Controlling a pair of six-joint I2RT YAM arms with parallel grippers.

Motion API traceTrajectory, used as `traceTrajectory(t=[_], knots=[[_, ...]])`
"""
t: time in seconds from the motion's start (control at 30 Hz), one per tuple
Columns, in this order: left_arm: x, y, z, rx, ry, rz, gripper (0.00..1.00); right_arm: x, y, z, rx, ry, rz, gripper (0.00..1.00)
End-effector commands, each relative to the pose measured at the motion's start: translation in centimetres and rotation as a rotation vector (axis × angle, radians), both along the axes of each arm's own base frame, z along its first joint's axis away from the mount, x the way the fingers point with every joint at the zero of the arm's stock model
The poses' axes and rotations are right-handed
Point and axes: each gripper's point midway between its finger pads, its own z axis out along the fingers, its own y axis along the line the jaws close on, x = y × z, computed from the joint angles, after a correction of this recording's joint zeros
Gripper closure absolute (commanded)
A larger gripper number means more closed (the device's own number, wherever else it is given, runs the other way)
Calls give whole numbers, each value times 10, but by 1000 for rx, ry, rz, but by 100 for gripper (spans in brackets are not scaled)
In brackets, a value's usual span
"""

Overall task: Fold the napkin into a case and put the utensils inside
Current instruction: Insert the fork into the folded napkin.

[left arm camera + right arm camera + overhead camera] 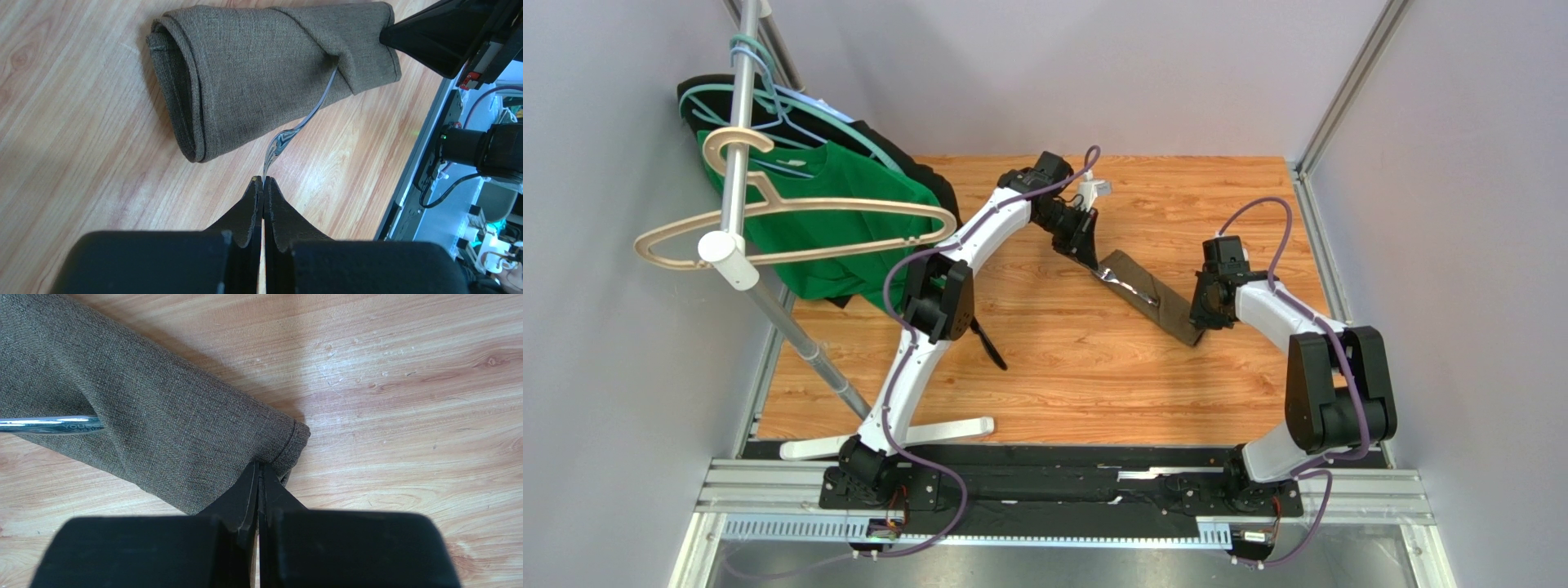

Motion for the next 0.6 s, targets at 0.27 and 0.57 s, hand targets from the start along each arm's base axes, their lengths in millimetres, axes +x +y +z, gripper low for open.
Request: traceTrajectory(t=[0.27,0.57], knots=[[8,3,10,-43,37,23,100,15,4,11,-44,-67,35,100],[-7,-6,6,-31,60,-7,100,20,7,12,-51,-89,61,100]])
